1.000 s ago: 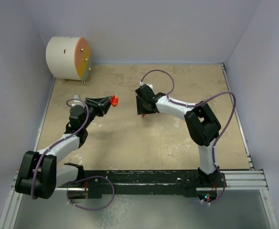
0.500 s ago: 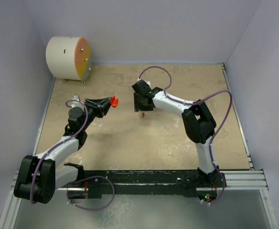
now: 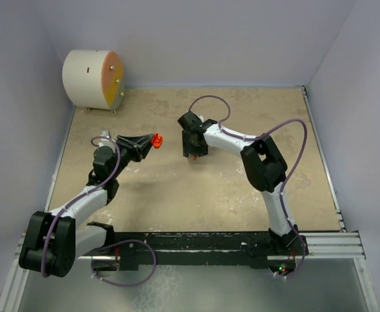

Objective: Insert the wireless bluetooth earbuds into the charging case
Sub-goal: Pick up the earbud from the center of the board.

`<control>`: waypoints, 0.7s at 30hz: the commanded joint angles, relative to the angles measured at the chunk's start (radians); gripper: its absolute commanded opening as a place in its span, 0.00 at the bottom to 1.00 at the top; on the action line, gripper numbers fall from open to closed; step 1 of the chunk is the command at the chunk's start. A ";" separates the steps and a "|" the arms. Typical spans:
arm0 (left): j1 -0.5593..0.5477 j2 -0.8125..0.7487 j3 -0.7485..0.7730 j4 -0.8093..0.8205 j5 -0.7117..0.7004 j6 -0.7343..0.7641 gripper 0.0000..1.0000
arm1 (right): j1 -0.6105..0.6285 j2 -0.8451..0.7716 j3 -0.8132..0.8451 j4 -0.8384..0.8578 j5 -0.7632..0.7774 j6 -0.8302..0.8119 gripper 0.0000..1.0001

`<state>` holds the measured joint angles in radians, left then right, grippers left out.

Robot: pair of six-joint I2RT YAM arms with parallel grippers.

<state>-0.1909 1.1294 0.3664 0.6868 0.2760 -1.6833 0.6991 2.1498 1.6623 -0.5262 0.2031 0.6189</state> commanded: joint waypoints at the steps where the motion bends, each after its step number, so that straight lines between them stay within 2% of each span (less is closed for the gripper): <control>1: 0.008 0.003 0.013 0.059 0.030 0.013 0.00 | -0.003 0.005 0.030 -0.023 -0.042 0.007 0.55; 21: 0.010 0.019 0.020 0.077 0.068 -0.019 0.00 | -0.011 0.081 0.103 -0.135 -0.030 0.015 0.52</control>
<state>-0.1902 1.1458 0.3664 0.6933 0.3180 -1.6852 0.6926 2.2063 1.7363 -0.5812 0.1619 0.6182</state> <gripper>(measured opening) 0.228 0.520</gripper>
